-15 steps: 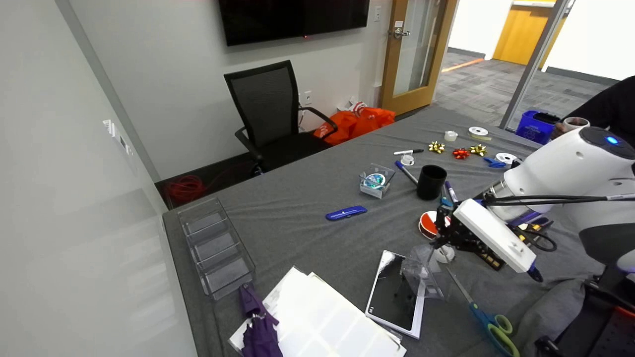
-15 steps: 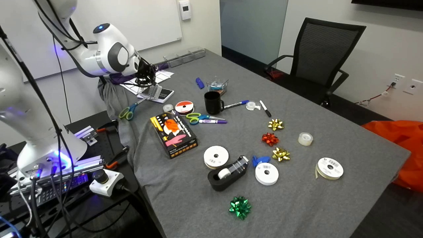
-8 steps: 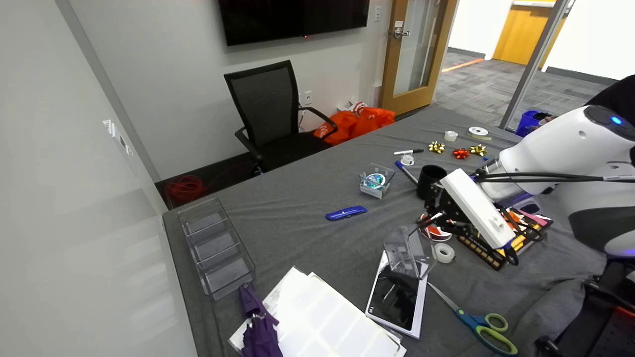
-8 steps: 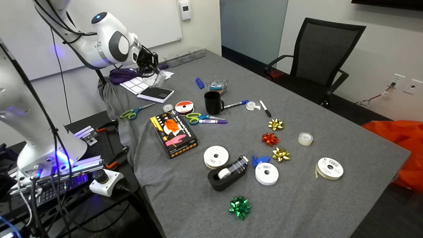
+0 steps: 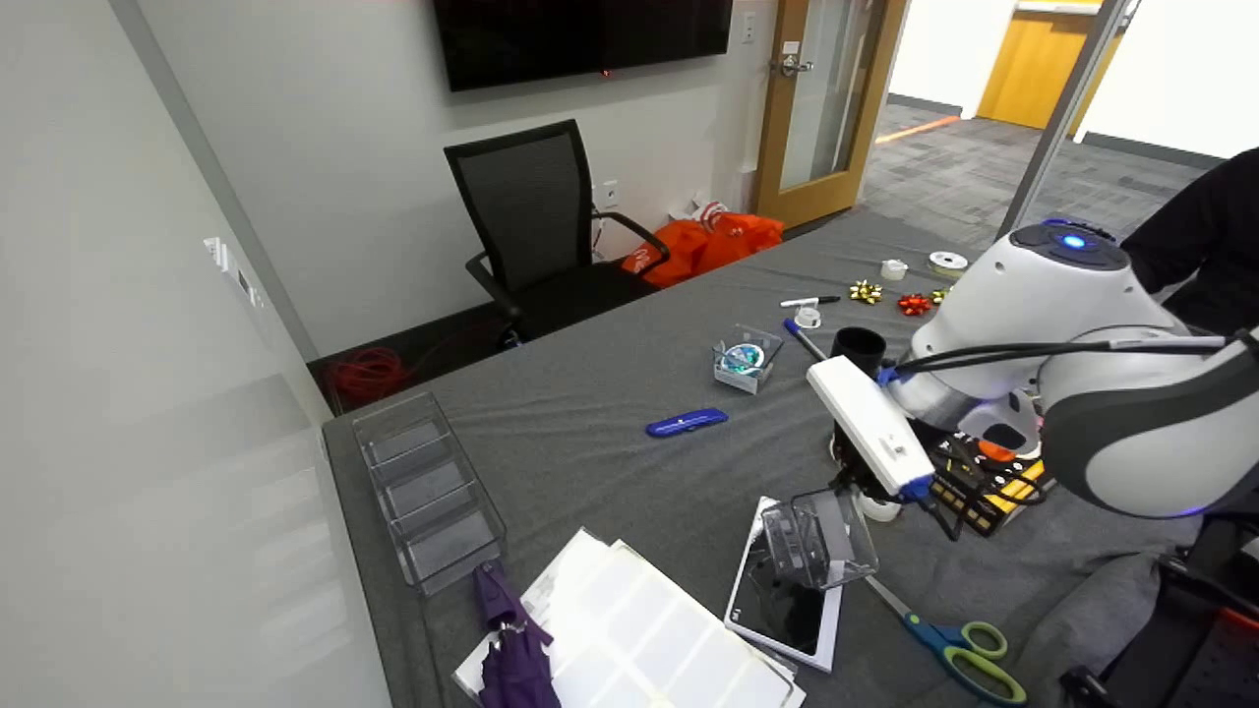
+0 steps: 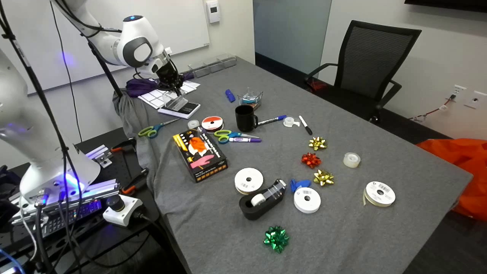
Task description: Put the container upright
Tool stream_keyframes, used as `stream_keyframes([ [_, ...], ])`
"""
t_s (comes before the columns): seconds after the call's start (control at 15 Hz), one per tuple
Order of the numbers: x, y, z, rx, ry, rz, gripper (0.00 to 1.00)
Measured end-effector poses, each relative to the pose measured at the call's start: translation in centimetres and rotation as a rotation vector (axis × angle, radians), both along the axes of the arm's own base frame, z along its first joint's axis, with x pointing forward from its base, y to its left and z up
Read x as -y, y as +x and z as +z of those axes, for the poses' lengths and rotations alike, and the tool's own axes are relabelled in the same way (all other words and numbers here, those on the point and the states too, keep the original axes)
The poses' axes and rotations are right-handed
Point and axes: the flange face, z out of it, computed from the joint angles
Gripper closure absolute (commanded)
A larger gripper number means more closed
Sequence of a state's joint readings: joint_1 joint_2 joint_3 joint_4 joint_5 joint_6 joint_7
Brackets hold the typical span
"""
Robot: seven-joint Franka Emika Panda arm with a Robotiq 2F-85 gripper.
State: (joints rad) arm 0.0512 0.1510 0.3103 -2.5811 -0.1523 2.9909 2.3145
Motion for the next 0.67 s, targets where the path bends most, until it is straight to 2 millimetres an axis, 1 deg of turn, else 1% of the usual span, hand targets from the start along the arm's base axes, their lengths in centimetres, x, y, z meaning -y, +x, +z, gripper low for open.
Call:
stream_keyframes([
  [0.13,-0.7,1.7,0.9,-0.056,0.056,-0.069,0.99],
  [0.27,-0.2,3.8,2.3,-0.12,0.095,-0.134,0.99],
  [0.4,1.2,5.3,3.5,-0.192,0.102,-0.186,0.99],
  [0.47,2.1,5.7,3.8,-0.227,0.095,-0.204,0.99],
  [0.67,4.4,5.9,4.0,-0.314,0.066,-0.238,0.99],
])
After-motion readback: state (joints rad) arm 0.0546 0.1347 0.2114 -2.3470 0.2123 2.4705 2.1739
